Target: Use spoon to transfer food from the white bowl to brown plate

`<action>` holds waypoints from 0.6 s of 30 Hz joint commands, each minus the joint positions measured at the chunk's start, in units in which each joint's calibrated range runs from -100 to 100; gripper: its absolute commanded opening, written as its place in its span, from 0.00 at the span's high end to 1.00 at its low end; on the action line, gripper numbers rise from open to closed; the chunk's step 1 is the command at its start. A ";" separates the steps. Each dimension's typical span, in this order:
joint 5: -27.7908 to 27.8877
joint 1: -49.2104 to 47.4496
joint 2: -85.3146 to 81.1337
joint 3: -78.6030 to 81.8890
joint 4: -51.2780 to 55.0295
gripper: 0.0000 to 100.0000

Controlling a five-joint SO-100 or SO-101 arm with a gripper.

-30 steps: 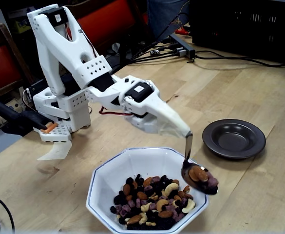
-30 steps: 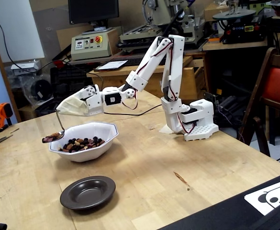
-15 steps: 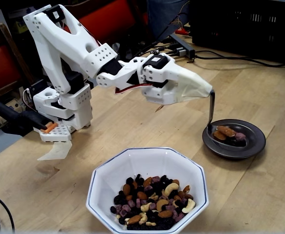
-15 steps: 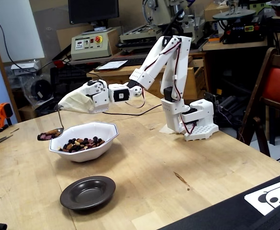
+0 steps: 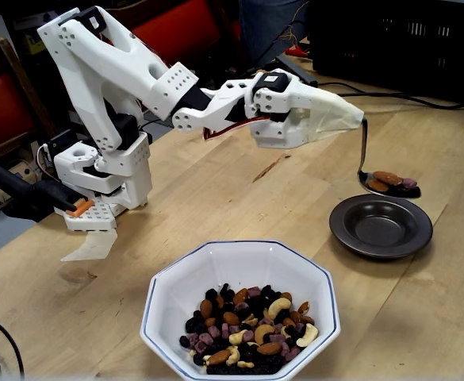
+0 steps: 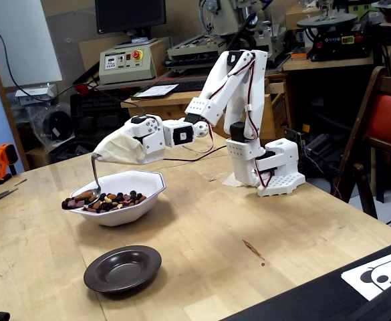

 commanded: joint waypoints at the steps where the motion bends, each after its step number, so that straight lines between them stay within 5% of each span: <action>1: 0.15 -2.47 -3.42 -3.20 -0.18 0.98; 18: 0.20 -7.81 -2.82 -3.11 -0.18 0.98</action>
